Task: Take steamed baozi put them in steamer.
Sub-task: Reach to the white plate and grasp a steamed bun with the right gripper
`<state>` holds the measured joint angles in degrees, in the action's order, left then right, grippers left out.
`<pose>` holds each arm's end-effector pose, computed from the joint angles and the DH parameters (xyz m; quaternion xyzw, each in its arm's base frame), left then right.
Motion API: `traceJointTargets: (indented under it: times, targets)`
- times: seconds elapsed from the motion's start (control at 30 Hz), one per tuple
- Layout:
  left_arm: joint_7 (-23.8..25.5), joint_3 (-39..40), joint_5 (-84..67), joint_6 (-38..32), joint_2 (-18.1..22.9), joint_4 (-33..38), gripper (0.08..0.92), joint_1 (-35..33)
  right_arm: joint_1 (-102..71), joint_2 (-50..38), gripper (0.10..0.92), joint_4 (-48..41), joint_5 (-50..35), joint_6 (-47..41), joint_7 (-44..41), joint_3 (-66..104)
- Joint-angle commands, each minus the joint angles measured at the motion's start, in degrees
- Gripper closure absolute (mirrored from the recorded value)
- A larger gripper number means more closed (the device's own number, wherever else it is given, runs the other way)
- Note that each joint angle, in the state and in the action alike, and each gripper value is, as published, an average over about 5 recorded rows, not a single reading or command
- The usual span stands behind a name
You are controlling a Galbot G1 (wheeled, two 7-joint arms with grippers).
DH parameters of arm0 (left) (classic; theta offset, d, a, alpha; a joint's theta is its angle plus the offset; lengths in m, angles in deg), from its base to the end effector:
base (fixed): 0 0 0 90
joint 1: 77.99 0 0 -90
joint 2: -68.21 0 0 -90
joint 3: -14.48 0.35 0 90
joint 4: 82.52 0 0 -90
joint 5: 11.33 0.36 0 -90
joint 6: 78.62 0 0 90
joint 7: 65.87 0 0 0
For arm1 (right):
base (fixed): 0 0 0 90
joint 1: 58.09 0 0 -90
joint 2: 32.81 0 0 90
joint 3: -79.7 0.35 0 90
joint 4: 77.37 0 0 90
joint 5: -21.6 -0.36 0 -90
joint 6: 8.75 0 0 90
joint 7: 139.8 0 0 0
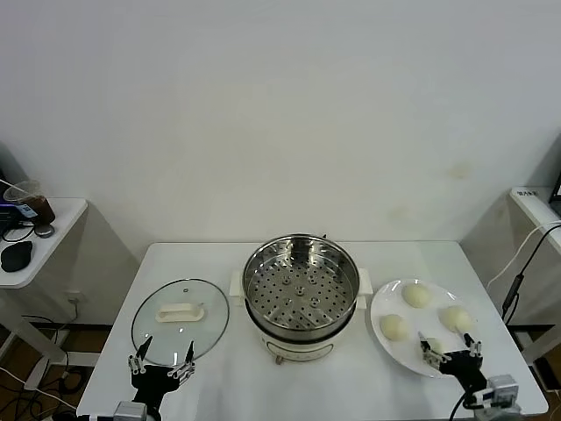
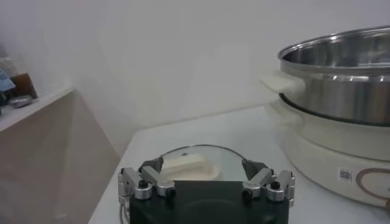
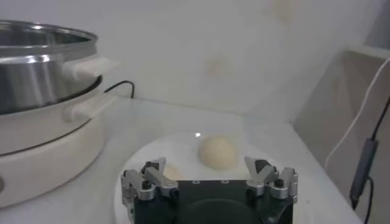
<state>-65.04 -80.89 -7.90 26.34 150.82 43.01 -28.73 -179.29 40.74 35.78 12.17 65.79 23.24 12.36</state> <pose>0.1322 0.0453 -0.2935 0.0029 -0.9792 -0.1077 0.1719 0.1764 -0.1813 -0.2984 0.0159 -0.9795 0.0916 0.1786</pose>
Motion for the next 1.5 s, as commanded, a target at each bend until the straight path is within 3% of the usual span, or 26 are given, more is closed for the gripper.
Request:
traceJointTargets:
  times: [0.03, 0.17, 0.3, 0.43, 0.53, 0.73, 0.9, 1.1, 1.5]
  targets:
    - [-0.11, 0.08, 0.04, -0.16, -0.62, 0.4, 0.177, -0.44, 2.95, -10.82, 0.203, 1.04, 2.91, -5.03, -2.13, 4.0]
    - [-0.59, -0.29, 0.21, -0.36, -0.45, -0.28, 0.177, 0.43, 5.78, -24.13, 0.203, -2.54, 10.29, -5.32, -9.3, 6.51]
    - [-0.69, -0.11, 0.64, -0.45, -0.26, -0.08, 0.177, 0.15, 11.61, -39.44, 0.203, -8.81, 15.92, -2.96, -22.4, 5.02]
    - [-0.74, -0.32, 0.74, -0.51, 0.56, 0.25, 0.177, -0.14, 27.08, -49.44, 0.203, -16.02, 19.13, -1.16, -36.33, -8.18]
    - [-0.78, -0.36, 0.75, -0.48, 1.14, 0.13, 0.177, -0.16, 44.27, -51.75, 0.203, -21.23, 20.63, 0.48, -44.59, -25.14]
    - [-0.72, -0.79, 0.74, -0.45, 1.84, -0.03, 0.177, 0.24, 79.37, -47.76, 0.203, -34.8, 22.38, 10.51, -55.22, -64.5]
    - [-0.81, -1.19, 0.62, -0.46, 2.45, -0.04, 0.177, -0.1, 90.53, -41.3, 0.203, -42.51, 23.34, 15.65, -58.57, -80.44]
    - [-0.72, -1.88, 0.45, -0.41, 2.64, -0.09, 0.177, -0.26, 90.73, -36.4, 0.203, -47.53, 25.22, 16.16, -59.39, -84.96]
    - [-0.42, -2.53, 0.13, -0.26, 1.85, -1.51, 0.177, 0.47, 83.15, -28.51, 0.203, -57.51, 36.35, 18.39, -57.3, -73.52]
